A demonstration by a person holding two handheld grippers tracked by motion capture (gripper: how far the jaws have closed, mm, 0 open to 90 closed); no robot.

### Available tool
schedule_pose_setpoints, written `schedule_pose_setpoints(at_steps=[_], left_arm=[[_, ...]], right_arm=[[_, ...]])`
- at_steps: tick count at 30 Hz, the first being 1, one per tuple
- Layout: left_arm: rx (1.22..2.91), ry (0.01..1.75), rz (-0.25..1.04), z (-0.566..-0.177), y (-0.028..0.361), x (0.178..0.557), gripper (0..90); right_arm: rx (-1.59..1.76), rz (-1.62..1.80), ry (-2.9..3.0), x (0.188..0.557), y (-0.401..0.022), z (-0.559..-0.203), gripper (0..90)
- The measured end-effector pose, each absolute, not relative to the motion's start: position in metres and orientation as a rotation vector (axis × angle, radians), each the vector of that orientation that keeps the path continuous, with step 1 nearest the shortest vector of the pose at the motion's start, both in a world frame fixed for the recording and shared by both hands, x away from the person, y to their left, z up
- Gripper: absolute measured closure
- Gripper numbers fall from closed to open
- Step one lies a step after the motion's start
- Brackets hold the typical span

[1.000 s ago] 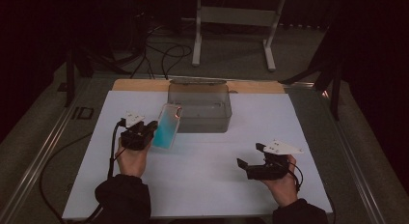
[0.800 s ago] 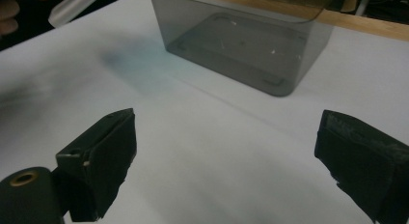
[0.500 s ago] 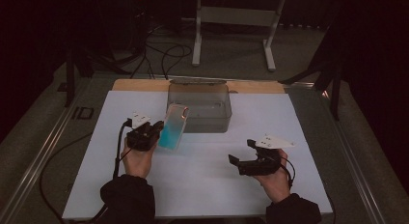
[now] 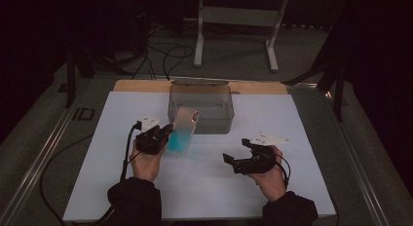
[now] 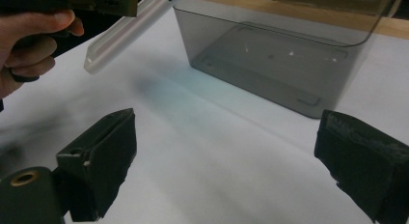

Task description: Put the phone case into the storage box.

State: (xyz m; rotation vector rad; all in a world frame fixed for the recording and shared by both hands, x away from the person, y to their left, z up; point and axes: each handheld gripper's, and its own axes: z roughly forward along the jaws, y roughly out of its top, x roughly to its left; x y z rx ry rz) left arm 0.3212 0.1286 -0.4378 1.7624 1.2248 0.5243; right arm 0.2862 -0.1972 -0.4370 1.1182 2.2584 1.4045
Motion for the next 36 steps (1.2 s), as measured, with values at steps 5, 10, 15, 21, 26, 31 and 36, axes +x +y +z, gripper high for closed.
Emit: schedule_pose_setpoints(at_steps=[5,10,15,21,26,31,36], left_arm=[[1.773,1.207,0.515,-0.439,0.123,0.320,88.9],[1.785,1.187,0.508,-0.439,0.118,0.318,88.9],[1.786,1.177,0.496,-0.440,0.113,0.318,88.9],[1.791,1.160,0.489,-0.439,0.106,0.316,88.9],[1.792,1.143,0.484,-0.438,0.100,0.314,88.9],[1.789,1.126,0.477,-0.437,0.094,0.312,88.9],[1.798,1.109,0.465,-0.438,0.088,0.311,88.9]], right_arm=[[1.115,1.415,2.273,0.291,-0.189,-0.435,7.7],[1.098,1.422,2.285,0.295,-0.180,-0.432,8.1],[1.097,1.411,2.299,0.298,-0.173,-0.431,8.2],[1.092,1.409,2.308,0.301,-0.167,-0.429,8.2],[1.094,1.417,2.315,0.304,-0.162,-0.429,8.4],[1.118,1.432,2.322,0.306,-0.158,-0.431,13.1],[1.124,1.456,2.330,0.307,-0.153,-0.431,18.0]])
